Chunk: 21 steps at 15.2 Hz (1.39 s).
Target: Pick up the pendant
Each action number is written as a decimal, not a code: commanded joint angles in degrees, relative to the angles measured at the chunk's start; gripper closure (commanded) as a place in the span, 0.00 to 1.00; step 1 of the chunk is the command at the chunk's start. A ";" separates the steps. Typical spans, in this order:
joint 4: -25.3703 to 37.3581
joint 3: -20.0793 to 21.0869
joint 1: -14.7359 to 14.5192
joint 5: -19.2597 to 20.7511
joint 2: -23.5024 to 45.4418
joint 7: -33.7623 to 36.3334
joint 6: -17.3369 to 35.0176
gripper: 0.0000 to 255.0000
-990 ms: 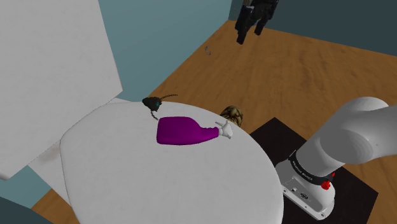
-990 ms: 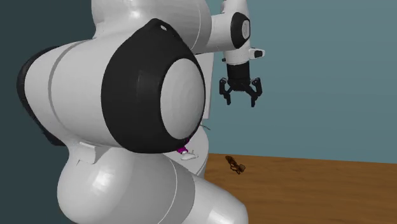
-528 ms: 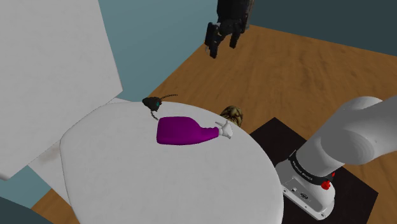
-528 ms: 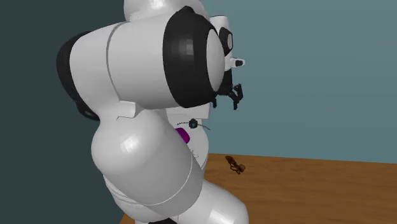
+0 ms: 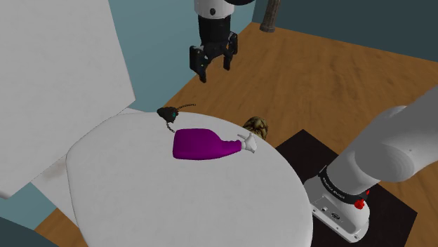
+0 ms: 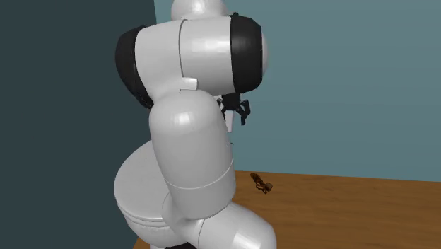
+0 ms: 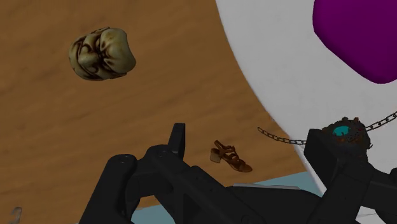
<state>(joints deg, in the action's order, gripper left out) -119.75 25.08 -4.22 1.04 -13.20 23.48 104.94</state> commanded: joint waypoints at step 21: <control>18.19 6.00 -7.35 11.04 31.85 18.45 3.07 0.00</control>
<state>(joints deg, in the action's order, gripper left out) -101.34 31.10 -11.59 12.05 18.65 41.92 107.77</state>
